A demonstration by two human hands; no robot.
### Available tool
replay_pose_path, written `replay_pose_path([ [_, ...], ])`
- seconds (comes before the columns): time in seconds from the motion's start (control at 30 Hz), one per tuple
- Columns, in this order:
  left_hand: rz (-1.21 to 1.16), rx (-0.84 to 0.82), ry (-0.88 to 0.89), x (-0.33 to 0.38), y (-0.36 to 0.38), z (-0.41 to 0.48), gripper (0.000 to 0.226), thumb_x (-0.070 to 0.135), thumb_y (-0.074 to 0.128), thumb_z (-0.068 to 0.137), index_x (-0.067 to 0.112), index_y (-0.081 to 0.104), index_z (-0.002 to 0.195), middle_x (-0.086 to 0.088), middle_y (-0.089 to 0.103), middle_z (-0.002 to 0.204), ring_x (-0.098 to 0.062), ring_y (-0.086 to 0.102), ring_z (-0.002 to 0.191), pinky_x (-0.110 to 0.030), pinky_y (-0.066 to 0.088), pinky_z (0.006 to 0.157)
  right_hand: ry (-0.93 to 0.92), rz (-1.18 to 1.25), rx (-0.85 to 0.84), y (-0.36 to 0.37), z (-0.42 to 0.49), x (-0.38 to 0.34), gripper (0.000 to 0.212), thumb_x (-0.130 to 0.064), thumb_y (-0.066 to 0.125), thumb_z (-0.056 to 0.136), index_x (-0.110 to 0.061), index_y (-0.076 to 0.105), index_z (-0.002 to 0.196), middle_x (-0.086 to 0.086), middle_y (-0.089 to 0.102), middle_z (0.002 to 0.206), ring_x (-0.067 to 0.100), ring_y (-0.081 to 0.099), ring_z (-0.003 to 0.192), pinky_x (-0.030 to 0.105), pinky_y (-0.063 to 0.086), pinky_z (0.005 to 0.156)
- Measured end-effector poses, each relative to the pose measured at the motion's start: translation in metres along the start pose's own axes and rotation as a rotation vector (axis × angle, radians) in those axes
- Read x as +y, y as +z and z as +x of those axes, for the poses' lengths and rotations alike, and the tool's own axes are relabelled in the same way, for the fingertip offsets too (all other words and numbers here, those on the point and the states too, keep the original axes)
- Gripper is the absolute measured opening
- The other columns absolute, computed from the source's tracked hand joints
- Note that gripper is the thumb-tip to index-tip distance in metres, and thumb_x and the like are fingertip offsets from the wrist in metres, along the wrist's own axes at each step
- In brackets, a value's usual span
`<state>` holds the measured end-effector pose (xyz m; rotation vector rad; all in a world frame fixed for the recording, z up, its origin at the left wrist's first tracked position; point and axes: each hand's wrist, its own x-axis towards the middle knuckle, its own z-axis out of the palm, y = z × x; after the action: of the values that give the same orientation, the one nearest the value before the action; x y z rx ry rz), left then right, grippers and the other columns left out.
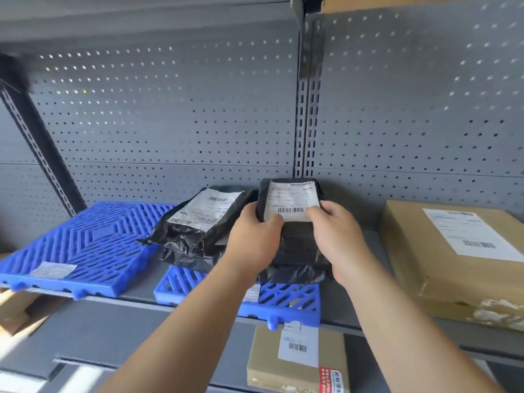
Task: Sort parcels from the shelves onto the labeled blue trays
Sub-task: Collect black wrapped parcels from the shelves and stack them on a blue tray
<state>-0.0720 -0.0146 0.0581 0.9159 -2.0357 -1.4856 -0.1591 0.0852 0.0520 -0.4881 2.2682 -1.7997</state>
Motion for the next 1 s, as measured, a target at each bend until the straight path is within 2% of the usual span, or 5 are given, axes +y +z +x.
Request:
replay_pose_path([
  [0.2, 0.185, -0.050, 0.026, -0.006, -0.002, 0.005, 0.063, 0.024, 0.052, 0.098, 0.022, 0.027, 0.157, 0.020, 0.057, 0.094, -0.008, 0.065, 0.081, -0.022, 0.047, 0.057, 0.038, -0.041, -0.022, 0.011, 0.000, 0.006, 0.020, -0.025, 0.051, 0.094, -0.018, 0.068, 0.100, 0.002, 0.072, 0.099, 0.015, 0.058, 0.075, 0.032, 0.043, 0.063],
  [0.37, 0.302, -0.062, 0.120, -0.012, -0.007, 0.007, 0.067, 0.039, 0.052, 0.086, 0.027, 0.035, 0.150, -0.005, 0.063, 0.130, -0.030, 0.063, 0.117, -0.048, 0.056, 0.093, -0.007, -0.120, 0.027, 0.013, -0.006, 0.005, 0.021, -0.027, 0.051, 0.098, -0.024, 0.062, 0.115, -0.005, 0.067, 0.107, 0.004, 0.056, 0.078, 0.026, 0.043, 0.064],
  [0.47, 0.362, -0.043, 0.246, -0.007, -0.012, 0.004, 0.065, 0.034, 0.056, 0.092, 0.026, 0.034, 0.153, -0.001, 0.041, 0.153, -0.028, 0.037, 0.142, -0.045, 0.037, 0.114, -0.047, -0.239, 0.097, 0.010, -0.014, 0.001, 0.053, -0.033, 0.051, 0.098, -0.022, 0.043, 0.149, 0.002, 0.050, 0.142, 0.015, 0.053, 0.116, 0.029, 0.041, 0.089],
  [0.63, 0.436, -0.072, 0.496, -0.004, -0.020, -0.009, 0.058, 0.030, 0.059, 0.094, 0.025, 0.042, 0.149, -0.002, 0.039, 0.152, -0.026, 0.032, 0.140, -0.035, 0.029, 0.112, -0.110, -0.337, 0.233, 0.003, -0.039, -0.007, 0.053, -0.033, 0.052, 0.098, -0.024, 0.043, 0.149, 0.002, 0.045, 0.150, 0.020, 0.045, 0.134, 0.040, 0.038, 0.111],
  [1.0, 0.449, -0.261, 0.830, -0.023, 0.000, -0.068, 0.056, 0.035, 0.059, 0.089, 0.026, 0.050, 0.143, 0.003, 0.048, 0.144, -0.026, 0.042, 0.131, -0.045, 0.041, 0.107, -0.073, -0.646, 0.556, -0.026, -0.152, 0.018, 0.052, -0.032, 0.054, 0.099, -0.023, 0.043, 0.149, 0.000, 0.048, 0.147, 0.023, 0.040, 0.136, 0.034, 0.031, 0.111],
])
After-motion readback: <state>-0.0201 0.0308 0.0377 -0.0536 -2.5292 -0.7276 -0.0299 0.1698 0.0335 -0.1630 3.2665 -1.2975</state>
